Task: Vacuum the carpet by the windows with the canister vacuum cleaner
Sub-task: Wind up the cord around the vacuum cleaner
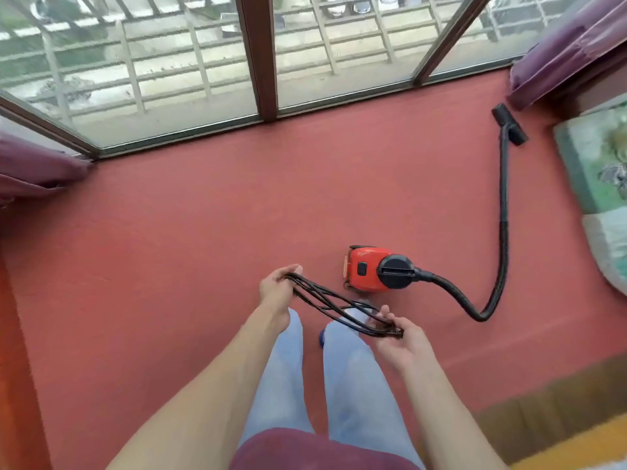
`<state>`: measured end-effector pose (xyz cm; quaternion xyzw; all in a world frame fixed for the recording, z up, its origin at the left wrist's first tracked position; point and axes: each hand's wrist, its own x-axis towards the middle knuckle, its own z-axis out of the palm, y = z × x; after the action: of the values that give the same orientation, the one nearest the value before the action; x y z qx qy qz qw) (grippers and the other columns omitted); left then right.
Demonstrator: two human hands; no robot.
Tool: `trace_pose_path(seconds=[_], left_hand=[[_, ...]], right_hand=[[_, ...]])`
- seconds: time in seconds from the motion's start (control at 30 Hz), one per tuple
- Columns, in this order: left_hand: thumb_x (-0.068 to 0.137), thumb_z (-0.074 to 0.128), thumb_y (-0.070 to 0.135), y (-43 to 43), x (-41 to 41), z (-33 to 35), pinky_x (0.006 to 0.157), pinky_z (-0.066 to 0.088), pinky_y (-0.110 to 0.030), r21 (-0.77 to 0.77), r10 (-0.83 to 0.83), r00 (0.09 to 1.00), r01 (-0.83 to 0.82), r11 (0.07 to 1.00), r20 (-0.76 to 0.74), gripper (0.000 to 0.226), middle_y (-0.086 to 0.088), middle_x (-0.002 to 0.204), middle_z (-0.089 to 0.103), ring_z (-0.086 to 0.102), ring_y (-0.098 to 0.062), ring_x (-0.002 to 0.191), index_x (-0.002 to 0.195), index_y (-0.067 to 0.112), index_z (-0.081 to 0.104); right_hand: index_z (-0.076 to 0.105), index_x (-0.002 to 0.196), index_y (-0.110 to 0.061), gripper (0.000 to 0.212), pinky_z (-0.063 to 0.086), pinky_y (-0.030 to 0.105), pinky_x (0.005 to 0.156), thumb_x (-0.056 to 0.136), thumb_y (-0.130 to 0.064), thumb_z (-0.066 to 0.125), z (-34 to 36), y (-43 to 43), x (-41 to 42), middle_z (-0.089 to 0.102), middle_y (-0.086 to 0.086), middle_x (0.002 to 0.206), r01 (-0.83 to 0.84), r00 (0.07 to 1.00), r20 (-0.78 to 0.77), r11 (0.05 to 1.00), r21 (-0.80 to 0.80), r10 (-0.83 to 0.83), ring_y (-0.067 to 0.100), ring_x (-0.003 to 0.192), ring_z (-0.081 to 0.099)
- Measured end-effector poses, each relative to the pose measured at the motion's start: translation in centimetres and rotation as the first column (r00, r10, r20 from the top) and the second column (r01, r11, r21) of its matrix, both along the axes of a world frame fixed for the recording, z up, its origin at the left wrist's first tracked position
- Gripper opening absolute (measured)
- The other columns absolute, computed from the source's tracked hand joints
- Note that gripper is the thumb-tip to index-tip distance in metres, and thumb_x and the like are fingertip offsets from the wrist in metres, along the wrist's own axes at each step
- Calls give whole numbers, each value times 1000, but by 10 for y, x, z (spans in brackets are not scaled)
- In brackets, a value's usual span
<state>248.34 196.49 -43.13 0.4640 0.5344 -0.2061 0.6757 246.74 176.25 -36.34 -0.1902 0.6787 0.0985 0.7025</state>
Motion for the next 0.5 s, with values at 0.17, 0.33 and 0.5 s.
trace_pose_path(seconds=[0.17, 0.33, 0.5], left_hand=[[96, 65, 15, -31, 0, -40, 56, 51, -25, -58, 34, 997, -38, 998, -65, 18, -10, 74, 63, 64, -9, 54, 111, 6, 63], [100, 57, 22, -70, -17, -85, 51, 46, -23, -122, -4, 993, -10, 993, -116, 15, -1, 53, 62, 60, -7, 43, 91, 11, 62], [103, 50, 23, -122, -41, -132, 60, 51, -30, -277, 89, 989, -119, 953, -119, 25, 3, 49, 59, 63, -11, 47, 81, 11, 53]], right_hand=[[36, 76, -15, 27, 37, 28, 59, 92, 6, 30, -1, 1, -9, 33, 3, 58, 64, 997, 56, 993, -96, -59, 13, 44, 36], [45, 79, -8, 21, 44, 36, 62, 96, 3, 41, 4, 5, -34, 42, 5, 60, -72, 994, 60, 957, -283, 92, 16, 51, 40], [56, 63, 0, 32, 42, 45, 68, 91, 11, 47, -10, -12, -46, 46, 7, 47, -232, 962, 20, 854, -467, 272, 20, 44, 48]])
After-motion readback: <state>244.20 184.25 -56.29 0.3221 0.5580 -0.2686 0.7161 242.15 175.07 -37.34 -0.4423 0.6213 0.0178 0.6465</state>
